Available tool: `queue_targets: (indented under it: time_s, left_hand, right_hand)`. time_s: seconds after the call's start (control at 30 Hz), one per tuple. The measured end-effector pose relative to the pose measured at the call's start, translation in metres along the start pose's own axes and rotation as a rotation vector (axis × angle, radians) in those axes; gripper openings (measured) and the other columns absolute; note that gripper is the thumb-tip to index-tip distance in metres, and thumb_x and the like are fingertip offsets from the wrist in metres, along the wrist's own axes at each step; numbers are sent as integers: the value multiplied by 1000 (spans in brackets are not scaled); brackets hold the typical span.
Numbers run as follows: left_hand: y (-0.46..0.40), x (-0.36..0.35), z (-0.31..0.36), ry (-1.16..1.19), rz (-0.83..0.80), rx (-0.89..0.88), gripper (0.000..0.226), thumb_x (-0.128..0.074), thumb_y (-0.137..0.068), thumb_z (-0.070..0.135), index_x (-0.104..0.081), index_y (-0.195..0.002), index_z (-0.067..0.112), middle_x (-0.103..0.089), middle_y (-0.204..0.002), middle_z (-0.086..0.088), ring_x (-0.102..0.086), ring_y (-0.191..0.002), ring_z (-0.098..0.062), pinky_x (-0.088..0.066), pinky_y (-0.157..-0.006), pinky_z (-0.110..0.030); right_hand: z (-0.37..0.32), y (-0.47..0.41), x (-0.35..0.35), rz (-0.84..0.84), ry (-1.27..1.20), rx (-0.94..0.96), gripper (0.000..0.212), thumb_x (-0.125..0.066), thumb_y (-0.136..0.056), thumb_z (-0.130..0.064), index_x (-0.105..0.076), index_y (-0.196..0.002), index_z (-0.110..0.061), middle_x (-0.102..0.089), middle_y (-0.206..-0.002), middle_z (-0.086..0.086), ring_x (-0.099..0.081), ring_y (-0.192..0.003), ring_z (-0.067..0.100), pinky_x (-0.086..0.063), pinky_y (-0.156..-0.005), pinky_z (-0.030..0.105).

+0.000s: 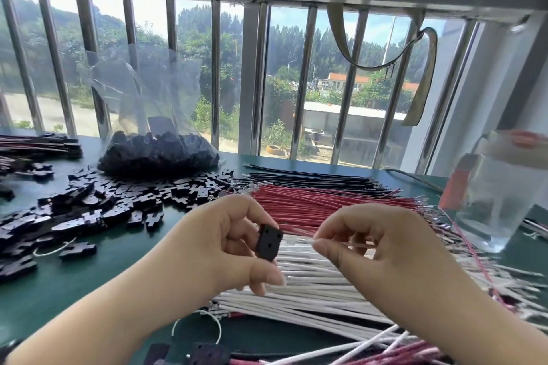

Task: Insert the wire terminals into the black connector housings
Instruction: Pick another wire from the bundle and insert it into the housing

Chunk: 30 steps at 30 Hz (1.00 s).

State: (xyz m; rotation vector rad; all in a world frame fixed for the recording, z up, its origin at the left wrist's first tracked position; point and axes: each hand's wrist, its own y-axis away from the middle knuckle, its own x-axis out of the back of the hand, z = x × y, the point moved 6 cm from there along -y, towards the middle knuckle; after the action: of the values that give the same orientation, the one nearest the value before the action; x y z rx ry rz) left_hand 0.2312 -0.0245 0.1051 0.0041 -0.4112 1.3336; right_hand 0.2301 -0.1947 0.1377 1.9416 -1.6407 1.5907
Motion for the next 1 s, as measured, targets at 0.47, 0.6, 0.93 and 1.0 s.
queue_targets:
  time_s: [0.47,0.6,0.93,1.0]
  left_hand:
    - [13,-3,15,-286,463,-197,55,-75,-27,60,-50,-63,27,-51,-47,10,-37,-40,-3,-33,-40,-14]
    - [14,-7,18,-359,432,-194,62,-77,-26,64,-50,-68,26,-56,-52,15,-42,-44,1,-34,-41,-9]
    - [5,-14,13,-5,28,-93,39,-79,-53,28,-73,-91,37,-71,-73,-2,-64,-58,-7,-51,-55,-16]
    - [5,-14,17,15,34,-105,36,-73,-49,27,-75,-85,29,-71,-68,-6,-63,-53,-8,-51,-52,-16]
  right_hand:
    - [-11,0,-25,-193,-705,-183,5,-70,-80,-24,-69,-75,-24,-70,-63,-2,-64,-54,1,-46,-55,9]
    - [-7,1,-27,-146,-826,-253,2,-75,-72,-24,-74,-72,-22,-66,-56,-3,-54,-45,-1,-40,-47,7]
    - [2,-3,-9,-275,-650,-180,15,-79,-66,-39,-73,-75,-29,-68,-60,-3,-57,-49,-1,-38,-49,6]
    - [0,-3,-7,-236,-599,-201,13,-76,-68,-41,-72,-76,-32,-70,-62,-6,-58,-50,-2,-39,-51,8]
